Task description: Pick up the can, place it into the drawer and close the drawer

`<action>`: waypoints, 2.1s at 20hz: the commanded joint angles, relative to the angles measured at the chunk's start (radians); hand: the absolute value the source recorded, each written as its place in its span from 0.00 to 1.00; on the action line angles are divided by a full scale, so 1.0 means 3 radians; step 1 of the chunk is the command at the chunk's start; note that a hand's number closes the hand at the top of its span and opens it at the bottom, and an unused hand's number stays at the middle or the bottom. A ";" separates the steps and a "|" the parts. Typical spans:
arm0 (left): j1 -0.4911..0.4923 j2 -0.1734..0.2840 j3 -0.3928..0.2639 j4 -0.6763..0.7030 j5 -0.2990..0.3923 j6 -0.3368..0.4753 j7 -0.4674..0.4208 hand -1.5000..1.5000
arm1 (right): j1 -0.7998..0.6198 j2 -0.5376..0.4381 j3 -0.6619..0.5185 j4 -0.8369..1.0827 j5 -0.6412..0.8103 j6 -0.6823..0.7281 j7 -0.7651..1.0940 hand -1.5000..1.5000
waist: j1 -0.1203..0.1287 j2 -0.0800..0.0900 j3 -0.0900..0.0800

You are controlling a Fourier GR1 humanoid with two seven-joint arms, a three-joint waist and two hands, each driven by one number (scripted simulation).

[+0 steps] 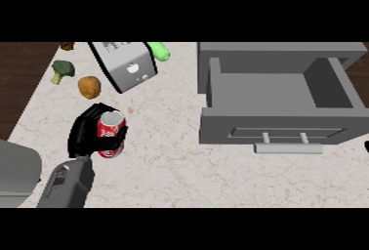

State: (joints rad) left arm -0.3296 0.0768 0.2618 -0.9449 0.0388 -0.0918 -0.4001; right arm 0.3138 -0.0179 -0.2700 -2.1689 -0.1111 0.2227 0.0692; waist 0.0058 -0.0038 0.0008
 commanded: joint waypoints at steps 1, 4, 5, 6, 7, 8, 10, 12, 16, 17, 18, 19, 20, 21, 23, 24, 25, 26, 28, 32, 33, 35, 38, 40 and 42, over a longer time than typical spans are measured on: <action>0.0119 -0.0236 -0.0226 -0.0726 -0.0016 0.0283 0.0459 1.00 | -0.0072 0.0018 -0.0005 -0.0026 -0.0023 -0.0038 0.0116 0.00 | -0.0007 0.0001 0.0000; 0.0118 -0.0247 -0.0527 -0.1035 -0.0016 0.0414 0.0720 1.00 | 0.0118 0.0056 0.0000 -0.0054 -0.0062 0.0013 -0.0081 0.00 | -0.0023 -0.0001 0.0000; 0.0132 -0.0159 -0.0407 -0.1165 -0.0027 0.0296 0.0839 1.00 | -0.0029 -0.0030 -0.0022 -0.0033 -0.0029 0.0029 0.0038 0.00 | -0.0017 0.0005 -0.0001; -0.0025 -0.0245 -0.0523 -0.1296 -0.0143 0.0441 0.1002 1.00 | 0.0078 0.0057 0.0153 -0.0014 0.0139 -0.0125 -0.0128 0.00 | -0.0014 -0.0001 0.0001; -0.0039 -0.0221 -0.0518 -0.1293 -0.0154 0.0456 0.0982 1.00 | 0.0077 0.0047 0.0027 -0.0329 -0.0047 -0.0094 0.0224 0.00 | -0.0029 0.0002 -0.0002; -0.0034 -0.0148 -0.0538 -0.1645 -0.0071 0.0386 0.1383 1.00 | 0.0113 0.0037 -0.0042 0.0121 -0.0011 0.0060 -0.0237 0.00 | -0.0008 -0.0004 0.0002; -0.0059 -0.0251 -0.0812 -0.1545 -0.0152 0.0585 0.1223 1.00 | -0.0051 0.0057 0.0203 -0.0015 0.0182 -0.0171 0.0023 0.00 | -0.0022 0.0007 -0.0002; -0.0236 -0.0253 -0.0967 -0.1492 -0.0095 0.0734 0.1261 1.00 | -0.0163 -0.0072 -0.0045 -0.0010 -0.0054 -0.0055 0.0151 0.00 | -0.0035 0.0010 -0.0002; -0.0682 -0.0255 -0.0998 -0.1546 -0.0138 0.0845 0.1713 1.00 | 0.0021 0.0049 -0.0007 -0.0073 -0.0033 0.0004 -0.0051 0.00 | -0.0049 0.0008 -0.0001; -0.0800 -0.0255 -0.1151 -0.1428 -0.0163 0.1086 0.1745 1.00 | 0.0037 0.0029 0.0050 -0.0265 -0.0036 -0.0022 0.0205 0.00 | -0.0060 0.0010 -0.0002; -0.0827 -0.0255 -0.1212 -0.1550 -0.0133 0.1119 0.1912 1.00 | 0.0006 0.0058 0.0010 0.0017 0.0045 -0.0015 -0.0063 0.00 | -0.0049 0.0009 -0.0001; -0.0993 -0.0255 -0.1182 -0.1540 -0.0129 0.1149 0.2059 1.00 | -0.0026 0.0033 -0.0002 -0.0144 -0.0009 -0.0047 0.0114 0.00 | -0.0051 0.0009 -0.0002; -0.1306 -0.0255 -0.1088 -0.1220 -0.0117 0.1170 0.1983 1.00 | 0.0005 0.0058 0.0125 -0.0115 0.0100 -0.0110 0.0064 0.00 | -0.0073 0.0016 -0.0002; -0.1168 -0.0255 -0.1329 -0.1461 -0.0187 0.1336 0.2018 1.00 | 0.0062 -0.0025 -0.0165 -0.0081 -0.0186 0.0045 -0.0017 0.00 | -0.0068 0.0008 -0.0001; -0.1470 -0.0256 -0.1506 -0.1378 -0.0146 0.1516 0.2211 1.00 | -0.0194 -0.0059 -0.0109 -0.0009 -0.0126 -0.0060 0.0155 0.00 | -0.0066 0.0012 -0.0001; -0.1385 -0.0256 -0.1268 -0.1424 -0.0214 0.1276 0.2195 1.00 | 0.0228 0.0056 0.0234 -0.0050 0.0093 -0.0145 -0.0242 0.00 | -0.0054 0.0009 -0.0001; -0.1597 -0.0256 -0.1516 -0.1157 -0.0097 0.1616 0.2087 1.00 | -0.0173 -0.0066 -0.0066 -0.0009 -0.0081 -0.0091 0.0131 0.00 | -0.0071 0.0016 -0.0002; -0.1808 -0.0256 -0.1278 -0.1112 -0.0234 0.1403 0.2222 1.00 | 0.0092 -0.0008 -0.0104 0.0066 -0.0081 0.0037 -0.0138 0.00 | -0.0076 0.0014 0.0000; -0.1950 -0.0256 -0.1512 -0.0942 -0.0072 0.1693 0.2154 1.00 | 0.0049 0.0000 0.0048 -0.0282 -0.0042 -0.0034 0.0225 0.00 | -0.0094 0.0016 -0.0002; -0.2311 -0.0256 -0.1590 -0.0834 0.0004 0.1809 0.2413 1.00 | -0.0057 -0.0030 -0.0068 -0.0004 -0.0028 -0.0031 -0.0026 0.00 | -0.0079 0.0014 -0.0001; -0.2411 -0.0256 -0.1612 -0.0656 -0.0010 0.1908 0.2327 1.00 | -0.0069 0.0009 -0.0008 -0.0129 -0.0006 -0.0079 0.0069 0.00 | -0.0088 0.0017 -0.0001; -0.2609 -0.0256 -0.1530 -0.0450 0.0078 0.1920 0.2312 1.00 | 0.0029 0.0010 -0.0042 -0.0032 -0.0049 0.0027 -0.0057 0.00 | -0.0093 0.0018 -0.0001; -0.2942 -0.0256 -0.1528 0.0027 0.0189 0.1935 0.2218 1.00 | -0.0128 -0.0101 -0.0033 -0.0292 -0.0108 -0.0067 0.0401 0.00 | -0.0128 0.0030 -0.0002; -0.3047 -0.0256 -0.1617 0.0118 0.0336 0.2041 0.2169 1.00 | -0.0265 -0.0084 -0.0049 -0.0094 -0.0029 -0.0123 0.0313 0.00 | -0.0114 0.0029 -0.0001; -0.3253 -0.0256 -0.1670 0.0202 0.0360 0.2051 0.2282 1.00 | -0.0252 -0.0043 0.0024 -0.0091 0.0016 -0.0115 0.0310 0.00 | -0.0112 0.0026 0.0000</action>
State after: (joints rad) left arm -1.2145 0.0000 -0.2137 -0.9604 0.1120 0.5005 0.2753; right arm 0.2659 -0.0385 -0.2875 -2.1998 -0.1312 0.2037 0.1348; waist -0.0283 0.0037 0.0006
